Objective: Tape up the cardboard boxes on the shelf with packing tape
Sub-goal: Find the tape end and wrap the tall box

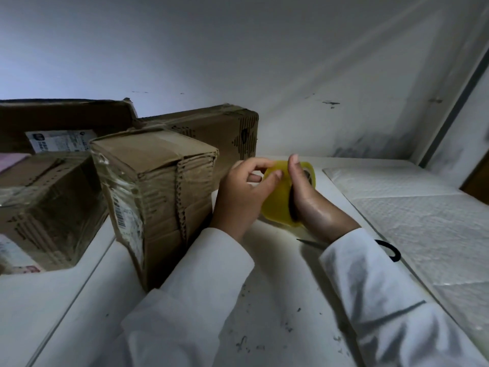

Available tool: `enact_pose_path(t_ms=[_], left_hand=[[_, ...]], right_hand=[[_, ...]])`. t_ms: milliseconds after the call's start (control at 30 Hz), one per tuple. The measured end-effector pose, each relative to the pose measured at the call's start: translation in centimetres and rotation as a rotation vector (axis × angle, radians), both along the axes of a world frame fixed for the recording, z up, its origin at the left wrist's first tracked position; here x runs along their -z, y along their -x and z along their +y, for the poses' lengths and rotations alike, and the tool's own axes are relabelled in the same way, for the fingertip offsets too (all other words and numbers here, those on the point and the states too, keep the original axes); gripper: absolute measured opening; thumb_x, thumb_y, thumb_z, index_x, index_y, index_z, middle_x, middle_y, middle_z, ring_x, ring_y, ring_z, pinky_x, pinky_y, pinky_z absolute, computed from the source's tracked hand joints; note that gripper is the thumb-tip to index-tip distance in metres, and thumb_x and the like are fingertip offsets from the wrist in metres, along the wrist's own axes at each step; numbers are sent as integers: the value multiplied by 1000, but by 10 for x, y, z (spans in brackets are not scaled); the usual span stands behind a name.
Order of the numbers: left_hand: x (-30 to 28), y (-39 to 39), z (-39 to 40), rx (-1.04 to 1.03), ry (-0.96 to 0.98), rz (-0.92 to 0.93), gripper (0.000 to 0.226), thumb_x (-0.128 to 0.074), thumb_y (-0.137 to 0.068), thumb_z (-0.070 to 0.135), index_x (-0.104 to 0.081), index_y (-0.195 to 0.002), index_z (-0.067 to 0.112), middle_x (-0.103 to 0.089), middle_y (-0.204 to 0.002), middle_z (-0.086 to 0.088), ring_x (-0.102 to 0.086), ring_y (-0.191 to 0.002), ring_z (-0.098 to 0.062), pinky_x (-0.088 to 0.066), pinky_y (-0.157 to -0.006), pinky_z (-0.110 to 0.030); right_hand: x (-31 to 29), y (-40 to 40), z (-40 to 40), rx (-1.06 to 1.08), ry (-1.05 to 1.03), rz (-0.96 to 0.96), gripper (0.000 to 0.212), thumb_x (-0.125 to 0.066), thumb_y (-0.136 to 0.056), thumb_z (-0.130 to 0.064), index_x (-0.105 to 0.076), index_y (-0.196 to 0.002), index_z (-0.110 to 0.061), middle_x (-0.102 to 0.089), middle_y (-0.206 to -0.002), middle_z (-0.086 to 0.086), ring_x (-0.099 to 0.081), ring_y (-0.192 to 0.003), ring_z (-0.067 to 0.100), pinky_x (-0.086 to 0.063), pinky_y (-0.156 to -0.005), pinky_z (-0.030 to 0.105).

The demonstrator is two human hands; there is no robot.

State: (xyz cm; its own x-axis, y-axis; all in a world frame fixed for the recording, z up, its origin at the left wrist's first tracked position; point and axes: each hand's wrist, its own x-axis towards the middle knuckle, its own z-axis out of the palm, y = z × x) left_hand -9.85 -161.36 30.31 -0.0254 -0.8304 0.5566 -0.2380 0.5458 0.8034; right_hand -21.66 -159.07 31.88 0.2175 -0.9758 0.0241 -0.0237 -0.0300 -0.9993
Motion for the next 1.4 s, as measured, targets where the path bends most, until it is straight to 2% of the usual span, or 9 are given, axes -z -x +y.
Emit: enact_pose_path(t_ms=[100,233,600,833,933,1033,1200,1300,1400], left_hand=[[1,2,1,-87,112,-107,17,-64,-77,28,-72,-85,16,-54,-103,7,-53,-96,-5,-41,-80,-11],[1,5,2,-54,29,-71,17,-78,-72,25,-73,-80,11,-54,-109,4,-53,-104,-10,-41,-83,-17],[8,5,3,-41,128,-225,19,-60,-78,31,-66,-74,14,-53,-105,15,-54,-105,-20,-41,-83,-20],[4,1,4,-58,218,-280,40,-57,-76,49,-71,-94,17,-58,-98,11,-58,-92,-17,-49,-76,-31],[2,0,5,-67,141,-250,21,-62,-78,33,-69,-90,18,-54,-88,14,-55,-75,-11,-49,-69,-34],[0,-2,4,-78,110,-261,18,-63,-82,34,-65,-92,19,-51,-86,14,-53,-73,-9,-50,-68,-31],[3,-1,4,-89,12,-291,8,-65,-87,24,-60,-88,17,-53,-83,6,-47,-73,-7,-36,-60,-11],[5,-2,3,-122,30,-267,9,-62,-89,20,-61,-86,12,-54,-82,4,-48,-74,-10,-32,-56,-7],[7,-3,1,-97,13,-268,10,-60,-91,20,-57,-83,14,-52,-77,5,-47,-73,-11,-32,-57,-10]], right_hand=[[-2,1,6,6,83,166,48,-23,-84,-67,-58,-100,-38,-61,-107,-21,-52,-106,-12,-31,-109,25],[8,0,1,-25,208,546,89,-7,-72,-87,-39,-137,-35,-45,-141,0,-33,-137,15,-23,-115,39],[20,5,-10,44,308,882,105,7,-61,-91,-55,-115,-26,-60,-113,8,-51,-113,27,-36,-100,45],[19,-1,-8,6,301,838,102,3,-64,-89,-59,-116,-27,-60,-117,8,-50,-116,25,-34,-103,46],[13,-2,-4,39,209,512,85,-7,-73,-86,-62,-107,-32,-65,-112,0,-57,-111,8,-42,-100,29],[4,0,-1,116,51,145,71,-8,-87,-67,-66,-87,-26,-70,-77,-16,-61,-75,-14,-45,-73,5],[-2,-6,-5,176,-113,-109,89,-16,-93,-63,-67,-44,-10,-71,-66,-7,-58,-90,7,-35,-97,25],[2,-5,-5,218,-142,-55,65,-21,-97,-55,-67,-87,-10,-64,-115,7,-51,-114,13,-32,-96,25],[3,-5,-5,201,-153,-35,59,-21,-99,-52,-62,-108,-10,-56,-113,2,-49,-109,10,-31,-97,23]])
